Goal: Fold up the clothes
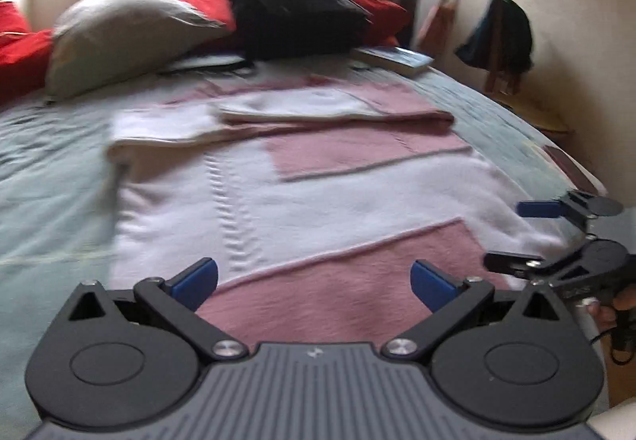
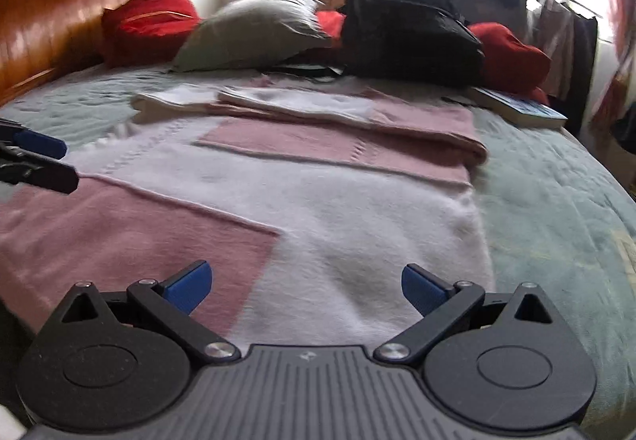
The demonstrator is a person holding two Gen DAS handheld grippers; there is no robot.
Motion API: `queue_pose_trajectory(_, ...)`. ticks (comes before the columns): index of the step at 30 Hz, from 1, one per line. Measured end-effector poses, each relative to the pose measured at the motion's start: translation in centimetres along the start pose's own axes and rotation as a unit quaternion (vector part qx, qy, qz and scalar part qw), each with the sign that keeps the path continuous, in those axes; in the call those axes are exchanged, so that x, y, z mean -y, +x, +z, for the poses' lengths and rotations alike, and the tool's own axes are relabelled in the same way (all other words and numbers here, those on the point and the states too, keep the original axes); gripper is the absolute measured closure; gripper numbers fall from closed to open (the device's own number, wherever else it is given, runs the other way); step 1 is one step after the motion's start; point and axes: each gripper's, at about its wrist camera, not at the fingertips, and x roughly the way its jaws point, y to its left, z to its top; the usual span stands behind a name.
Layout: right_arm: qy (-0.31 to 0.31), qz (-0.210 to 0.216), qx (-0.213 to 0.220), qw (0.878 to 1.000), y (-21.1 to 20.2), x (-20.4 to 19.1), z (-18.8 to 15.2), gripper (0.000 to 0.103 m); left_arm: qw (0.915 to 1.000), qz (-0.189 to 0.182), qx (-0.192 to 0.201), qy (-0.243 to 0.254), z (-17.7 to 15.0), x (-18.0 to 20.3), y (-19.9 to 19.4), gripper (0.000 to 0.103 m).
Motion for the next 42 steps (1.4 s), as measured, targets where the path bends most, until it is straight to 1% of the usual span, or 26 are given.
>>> queue_pose_trajectory(2, 0.009, -0.002, -0.013, 1.0, 0.5, 0.5, -0.7, 0.0, 0.9997, -0.011, -0.02, 0.006, -0.5, 0.6, 1.2, 0.001)
queue_pose_trajectory(4, 0.021, 0.004, -0.004, 1.0, 0.3, 0.8, -1.6, 0.0, 0.999, -0.017, -0.038, 0.014, -1.3, 1.2, 2.2, 0.001)
queue_pose_trajectory(6, 0.024, 0.008, 0.0, 1.0, 0.0, 1.0, -2.0, 0.0, 0.9988, -0.005, -0.018, 0.046, -2.6, 1.9, 2.1, 0.001)
queue_pose_trajectory(8, 0.022, 0.008, 0.0, 1.0, -0.1, 1.0, -2.3, 0.0, 0.9966, 0.007, -0.011, 0.081, -3.5, 2.6, 2.0, 0.001)
queue_pose_trajectory(9, 0.022, 0.006, 0.0, 1.0, -0.1, 0.9, -2.3, 0.0, 0.996, 0.011, -0.012, 0.088, -3.6, 2.9, 1.8, 0.001)
queue_pose_trajectory(15, 0.021, -0.004, -0.005, 1.0, -0.5, 0.5, -2.4, 0.0, 0.9946, 0.026, -0.023, 0.098, -4.4, 3.6, 0.5, 0.001)
queue_pose_trajectory(20, 0.01, 0.004, -0.021, 1.0, -1.7, 0.8, -3.0, 0.0, 0.9915, 0.035, -0.036, 0.12, -5.3, 4.1, -0.5, 0.001)
queue_pose_trajectory(22, 0.005, 0.013, -0.032, 0.999, -2.3, 1.0, -3.1, 0.0, 0.9913, 0.037, -0.039, 0.12, -5.3, 4.1, -0.9, 0.001)
queue_pose_trajectory(24, 0.004, 0.034, -0.039, 0.999, -2.8, 1.5, -2.6, 0.0, 0.9917, 0.038, -0.04, 0.116, -5.2, 4.2, -1.2, 0.001)
queue_pose_trajectory(25, 0.002, 0.043, -0.037, 0.998, -2.9, 1.7, -2.1, 0.0, 0.9918, 0.04, -0.039, 0.115, -5.1, 4.2, -1.4, 0.001)
queue_pose_trajectory(27, 0.0, 0.046, -0.02, 0.999, -2.7, 2.1, -0.7, 0.0, 0.9919, 0.046, -0.029, 0.115, -4.6, 4.4, -1.5, 0.001)
queue_pose_trajectory(30, 0.011, 0.048, 0.004, 0.999, -1.2, 2.9, 1.7, 0.0, 0.9922, 0.051, -0.013, 0.113, -4.1, 4.9, -1.8, 0.001)
queue_pose_trajectory(33, 0.03, 0.049, -0.001, 0.998, 1.9, 3.8, 3.5, 0.0, 0.9928, 0.051, -0.005, 0.108, -3.8, 5.1, -2.3, 0.001)
queue_pose_trajectory(38, 0.044, 0.02, -0.033, 0.998, 5.0, 5.3, 3.1, 0.0, 0.9937, 0.05, -0.007, 0.1, -3.8, 4.8, -2.5, 0.001)
queue_pose_trajectory(42, 0.054, 0.035, -0.026, 0.998, 3.1, 6.7, 1.3, 0.0, 0.9943, 0.048, -0.01, 0.095, -3.8, 4.4, -2.4, 0.001)
